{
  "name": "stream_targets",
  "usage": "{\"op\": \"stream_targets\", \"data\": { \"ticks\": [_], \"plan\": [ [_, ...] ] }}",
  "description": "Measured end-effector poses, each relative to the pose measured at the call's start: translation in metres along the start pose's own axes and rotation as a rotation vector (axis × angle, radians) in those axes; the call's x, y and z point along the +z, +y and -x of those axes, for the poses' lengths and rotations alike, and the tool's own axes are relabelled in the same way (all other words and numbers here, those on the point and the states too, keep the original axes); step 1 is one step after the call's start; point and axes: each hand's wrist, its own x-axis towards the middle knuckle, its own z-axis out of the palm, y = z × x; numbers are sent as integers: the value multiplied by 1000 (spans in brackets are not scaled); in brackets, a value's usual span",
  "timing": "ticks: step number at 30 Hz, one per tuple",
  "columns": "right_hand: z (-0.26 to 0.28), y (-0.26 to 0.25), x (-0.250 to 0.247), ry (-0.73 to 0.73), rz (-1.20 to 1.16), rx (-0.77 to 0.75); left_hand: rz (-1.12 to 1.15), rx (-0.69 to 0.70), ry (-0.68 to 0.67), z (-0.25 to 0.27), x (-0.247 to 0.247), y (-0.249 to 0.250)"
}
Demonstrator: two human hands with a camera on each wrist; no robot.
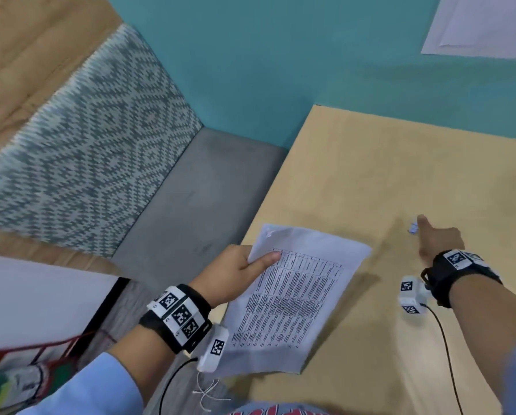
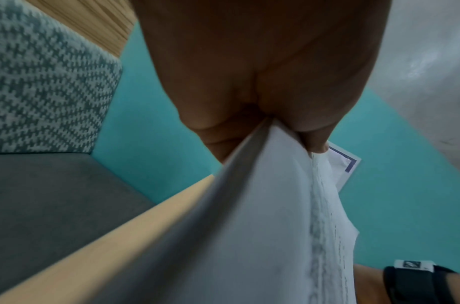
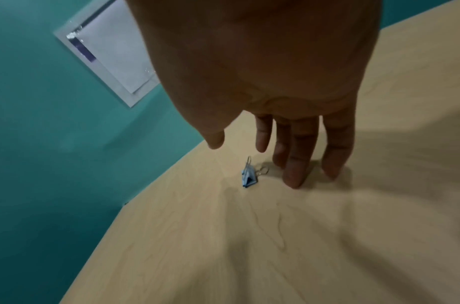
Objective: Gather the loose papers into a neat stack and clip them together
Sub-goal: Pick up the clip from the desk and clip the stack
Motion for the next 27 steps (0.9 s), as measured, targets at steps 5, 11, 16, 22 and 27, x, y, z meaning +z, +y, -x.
{"op": "stream_targets", "data": {
  "ticks": [5, 11, 16, 22, 27],
  "plan": [
    [-24, 1, 21, 12, 108, -3, -55, 35, 9, -2, -4, 0],
    [-1, 13, 3, -90, -306, -18, -28, 55, 8, -9, -4, 7],
    [65, 51, -43, -290, -573, -100, -24, 80, -16, -7, 1, 24],
    [123, 153, -108, -353, -859, 62, -79, 152, -40, 5, 26, 55],
    [162, 205, -161, -406, -1171, 263, -134, 226, -81, 19, 57, 79]
  ]
}}
